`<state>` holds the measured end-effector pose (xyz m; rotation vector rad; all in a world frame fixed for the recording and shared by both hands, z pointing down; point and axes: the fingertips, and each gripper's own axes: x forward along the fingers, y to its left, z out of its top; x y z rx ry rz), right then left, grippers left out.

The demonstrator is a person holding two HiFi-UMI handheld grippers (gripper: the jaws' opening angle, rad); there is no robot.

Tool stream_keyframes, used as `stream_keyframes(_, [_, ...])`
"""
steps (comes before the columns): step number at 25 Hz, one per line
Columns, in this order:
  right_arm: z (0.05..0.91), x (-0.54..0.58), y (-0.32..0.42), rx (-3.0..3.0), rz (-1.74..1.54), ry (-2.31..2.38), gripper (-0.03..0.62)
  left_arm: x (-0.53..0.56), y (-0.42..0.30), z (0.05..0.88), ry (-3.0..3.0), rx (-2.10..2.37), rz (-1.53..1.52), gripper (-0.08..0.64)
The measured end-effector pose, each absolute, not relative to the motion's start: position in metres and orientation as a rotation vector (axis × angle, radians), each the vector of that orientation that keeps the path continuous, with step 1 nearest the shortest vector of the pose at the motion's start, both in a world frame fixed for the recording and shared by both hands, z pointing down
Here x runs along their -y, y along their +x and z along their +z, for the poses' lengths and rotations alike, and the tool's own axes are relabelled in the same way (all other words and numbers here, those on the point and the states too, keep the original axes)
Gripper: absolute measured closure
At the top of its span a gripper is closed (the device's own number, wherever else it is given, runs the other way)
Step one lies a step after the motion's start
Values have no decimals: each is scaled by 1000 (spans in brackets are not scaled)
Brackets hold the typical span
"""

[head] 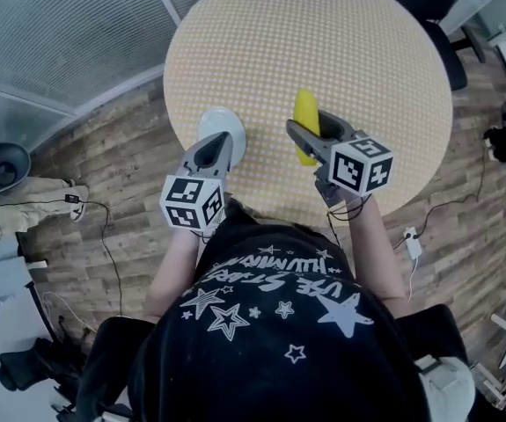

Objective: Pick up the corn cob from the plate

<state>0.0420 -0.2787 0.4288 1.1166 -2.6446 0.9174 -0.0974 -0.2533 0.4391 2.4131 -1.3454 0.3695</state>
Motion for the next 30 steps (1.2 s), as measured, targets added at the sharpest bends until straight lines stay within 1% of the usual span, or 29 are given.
stream_keyframes(6, [431, 258, 117, 2666, 948, 1161, 334, 230, -33, 435, 2403, 1368, 379, 552])
stream_keyframes(12, [432, 235, 160, 2700, 931, 1097, 334, 200, 10, 423, 2426, 1447, 376, 552])
stream_keyframes(20, [448, 210, 180, 2709, 957, 913, 334, 156, 37, 426, 2307, 1569, 322, 552])
stream_keyframes(30, [448, 210, 154, 2728, 958, 820, 333, 140, 17, 421, 2243, 1647, 278, 552])
